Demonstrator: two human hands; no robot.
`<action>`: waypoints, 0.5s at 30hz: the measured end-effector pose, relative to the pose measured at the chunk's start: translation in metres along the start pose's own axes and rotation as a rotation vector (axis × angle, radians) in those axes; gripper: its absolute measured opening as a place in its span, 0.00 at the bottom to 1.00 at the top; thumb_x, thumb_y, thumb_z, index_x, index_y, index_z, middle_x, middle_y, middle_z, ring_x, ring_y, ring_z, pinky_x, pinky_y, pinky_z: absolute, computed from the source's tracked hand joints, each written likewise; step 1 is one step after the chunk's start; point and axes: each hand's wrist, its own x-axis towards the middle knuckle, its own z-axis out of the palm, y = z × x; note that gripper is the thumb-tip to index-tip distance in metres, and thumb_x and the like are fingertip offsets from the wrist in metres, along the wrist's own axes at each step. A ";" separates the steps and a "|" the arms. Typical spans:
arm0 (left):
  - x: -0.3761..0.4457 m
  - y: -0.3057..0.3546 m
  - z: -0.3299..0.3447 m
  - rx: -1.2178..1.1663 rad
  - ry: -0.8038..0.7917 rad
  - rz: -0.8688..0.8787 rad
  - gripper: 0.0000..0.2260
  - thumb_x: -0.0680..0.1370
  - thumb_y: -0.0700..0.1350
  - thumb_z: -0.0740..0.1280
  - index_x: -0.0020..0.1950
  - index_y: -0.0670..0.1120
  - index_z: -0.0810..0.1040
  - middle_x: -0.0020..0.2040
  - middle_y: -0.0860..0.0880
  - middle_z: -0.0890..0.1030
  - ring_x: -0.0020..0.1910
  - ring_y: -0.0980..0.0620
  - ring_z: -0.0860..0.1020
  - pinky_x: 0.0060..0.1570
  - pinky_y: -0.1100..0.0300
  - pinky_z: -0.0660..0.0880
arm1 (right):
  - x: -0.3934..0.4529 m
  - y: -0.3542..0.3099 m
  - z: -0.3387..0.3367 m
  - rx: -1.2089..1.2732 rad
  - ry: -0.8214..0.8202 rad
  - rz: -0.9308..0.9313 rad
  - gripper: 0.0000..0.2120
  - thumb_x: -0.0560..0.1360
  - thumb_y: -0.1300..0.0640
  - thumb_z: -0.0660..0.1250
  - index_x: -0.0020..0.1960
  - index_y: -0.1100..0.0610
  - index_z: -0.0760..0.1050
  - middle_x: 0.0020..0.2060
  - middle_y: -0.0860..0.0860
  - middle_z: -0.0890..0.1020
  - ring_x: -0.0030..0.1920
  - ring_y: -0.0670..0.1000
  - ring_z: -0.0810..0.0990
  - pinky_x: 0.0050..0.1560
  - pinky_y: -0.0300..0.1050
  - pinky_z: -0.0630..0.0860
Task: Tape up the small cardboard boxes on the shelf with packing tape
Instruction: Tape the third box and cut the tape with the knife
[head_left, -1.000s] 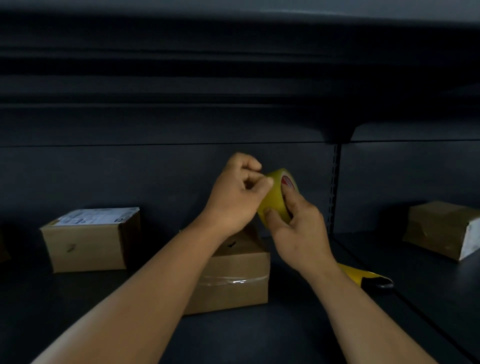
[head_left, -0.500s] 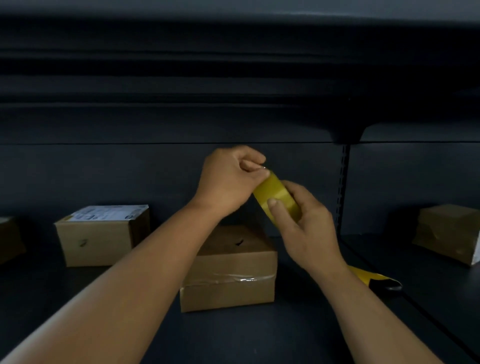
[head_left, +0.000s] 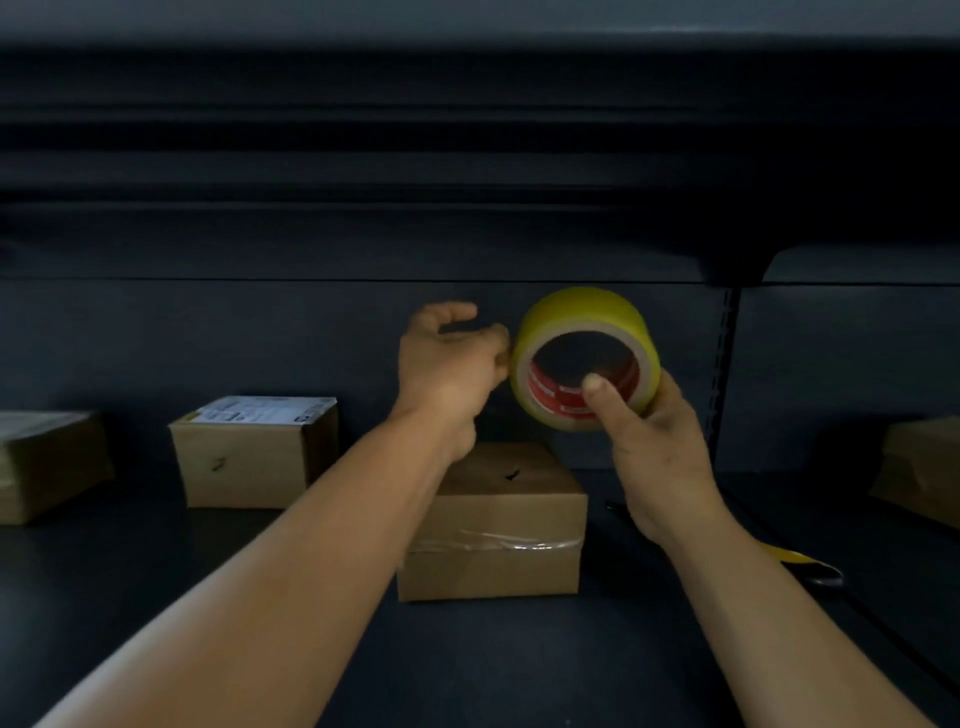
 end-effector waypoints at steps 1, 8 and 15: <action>-0.001 0.000 0.000 -0.041 0.005 -0.039 0.14 0.76 0.36 0.68 0.59 0.46 0.72 0.41 0.49 0.78 0.34 0.57 0.76 0.34 0.66 0.77 | 0.000 0.000 0.001 0.098 -0.015 0.056 0.23 0.70 0.51 0.70 0.62 0.56 0.74 0.51 0.48 0.83 0.50 0.41 0.81 0.53 0.35 0.76; -0.015 0.003 0.002 -0.145 -0.021 -0.200 0.13 0.77 0.36 0.67 0.60 0.41 0.74 0.44 0.45 0.79 0.36 0.55 0.77 0.38 0.65 0.79 | -0.004 -0.007 0.007 0.446 -0.084 0.269 0.17 0.74 0.47 0.64 0.62 0.48 0.73 0.49 0.48 0.84 0.53 0.47 0.80 0.55 0.43 0.73; -0.022 -0.008 -0.015 0.049 -0.012 -0.177 0.10 0.78 0.36 0.66 0.58 0.43 0.73 0.43 0.46 0.79 0.35 0.55 0.78 0.34 0.64 0.80 | -0.001 -0.013 0.013 0.567 -0.091 0.178 0.20 0.78 0.54 0.62 0.69 0.51 0.69 0.51 0.51 0.82 0.43 0.47 0.82 0.50 0.52 0.81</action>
